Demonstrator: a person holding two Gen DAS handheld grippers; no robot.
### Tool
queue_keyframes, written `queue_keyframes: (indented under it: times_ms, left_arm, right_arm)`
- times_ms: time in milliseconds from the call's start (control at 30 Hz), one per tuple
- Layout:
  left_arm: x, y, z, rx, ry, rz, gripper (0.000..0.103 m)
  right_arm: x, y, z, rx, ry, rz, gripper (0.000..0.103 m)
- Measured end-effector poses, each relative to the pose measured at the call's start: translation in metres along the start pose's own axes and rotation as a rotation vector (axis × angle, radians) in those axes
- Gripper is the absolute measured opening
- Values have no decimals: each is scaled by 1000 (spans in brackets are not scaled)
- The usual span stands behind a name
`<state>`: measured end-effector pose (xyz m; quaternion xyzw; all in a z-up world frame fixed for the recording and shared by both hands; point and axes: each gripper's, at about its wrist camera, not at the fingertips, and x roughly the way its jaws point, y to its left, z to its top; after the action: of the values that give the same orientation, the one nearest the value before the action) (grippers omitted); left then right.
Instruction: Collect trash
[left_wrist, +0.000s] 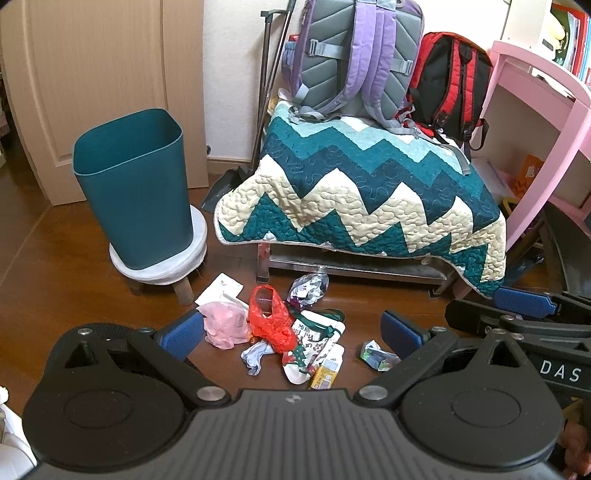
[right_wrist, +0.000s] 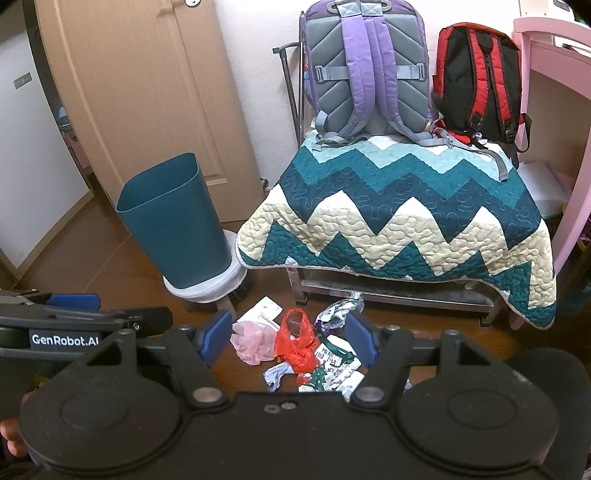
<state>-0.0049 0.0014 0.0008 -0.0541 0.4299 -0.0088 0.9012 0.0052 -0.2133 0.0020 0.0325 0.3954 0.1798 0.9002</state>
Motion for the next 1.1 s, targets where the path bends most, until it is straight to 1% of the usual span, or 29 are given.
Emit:
queue_keyframes:
  times_ms: [367, 1100]
  left_arm:
    - [4, -1, 0, -9, 18, 3, 103]
    - [5, -2, 1, -10, 11, 12, 103]
  right_arm:
    - [4, 0, 2, -2, 18, 6, 67]
    - [8, 1, 3, -6, 28, 10, 67]
